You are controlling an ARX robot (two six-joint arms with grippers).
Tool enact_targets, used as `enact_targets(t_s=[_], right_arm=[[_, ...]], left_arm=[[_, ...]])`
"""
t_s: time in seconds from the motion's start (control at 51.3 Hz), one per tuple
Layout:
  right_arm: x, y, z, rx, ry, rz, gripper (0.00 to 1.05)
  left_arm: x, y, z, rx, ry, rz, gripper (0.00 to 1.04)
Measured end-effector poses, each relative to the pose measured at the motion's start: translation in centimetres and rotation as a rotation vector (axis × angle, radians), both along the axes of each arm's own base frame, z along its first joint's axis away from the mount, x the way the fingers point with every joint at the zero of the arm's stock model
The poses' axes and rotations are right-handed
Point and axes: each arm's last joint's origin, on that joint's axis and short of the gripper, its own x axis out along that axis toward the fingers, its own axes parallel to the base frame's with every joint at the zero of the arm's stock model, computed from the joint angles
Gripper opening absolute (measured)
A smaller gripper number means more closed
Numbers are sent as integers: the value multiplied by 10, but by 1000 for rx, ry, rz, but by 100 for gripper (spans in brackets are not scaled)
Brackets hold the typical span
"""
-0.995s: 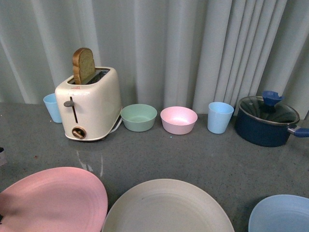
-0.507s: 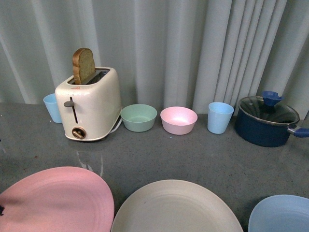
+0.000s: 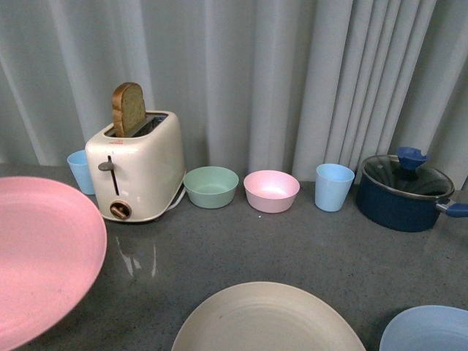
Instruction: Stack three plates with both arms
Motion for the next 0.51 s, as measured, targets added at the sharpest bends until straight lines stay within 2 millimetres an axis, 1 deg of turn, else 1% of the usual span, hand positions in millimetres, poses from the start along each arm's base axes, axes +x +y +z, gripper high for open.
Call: enact_targets(t_s=[0.039,0.117,0.195,0.254,0.273,0.312,0.332,0.39,0.41,0.468,0.488,0.507], right_arm=[[0,0,0,0,0,0,97],[0,0,0,0,0,0,97],[0,0,0,0,0,0,97],[0,0,0,0,0,0,97],[0,0,0,0,0,0,97],[0,0,0,0,0,0,97],[0,0,0,0,0,0,97],[0,0,0,0,0,0,97],[0,0,0,0,0,0,97],[0,0,0,0,0,0,97],[0,0,0,0,0,0,97],[0,0,0,0,0,0,97]], left_arm=[[-3,-2,9,-22,-16,-9,4],[-7,-11,18,-43,-35,-38,4],[-13,-34,20,-59,-33,-88,4],[-19,-59,15,-83,-17,-142,4],[-19,-64,14,-86,-14,-152,4],[-22,-84,8,-105,1,-186,4],[-23,-89,7,-107,4,-197,4],[-26,-118,-3,-116,30,-241,4],[-27,-123,-5,-117,34,-247,4],[-28,-153,-14,-114,55,-287,4],[-29,-158,-16,-112,59,-292,4],[-29,-167,-19,-108,65,-303,4]])
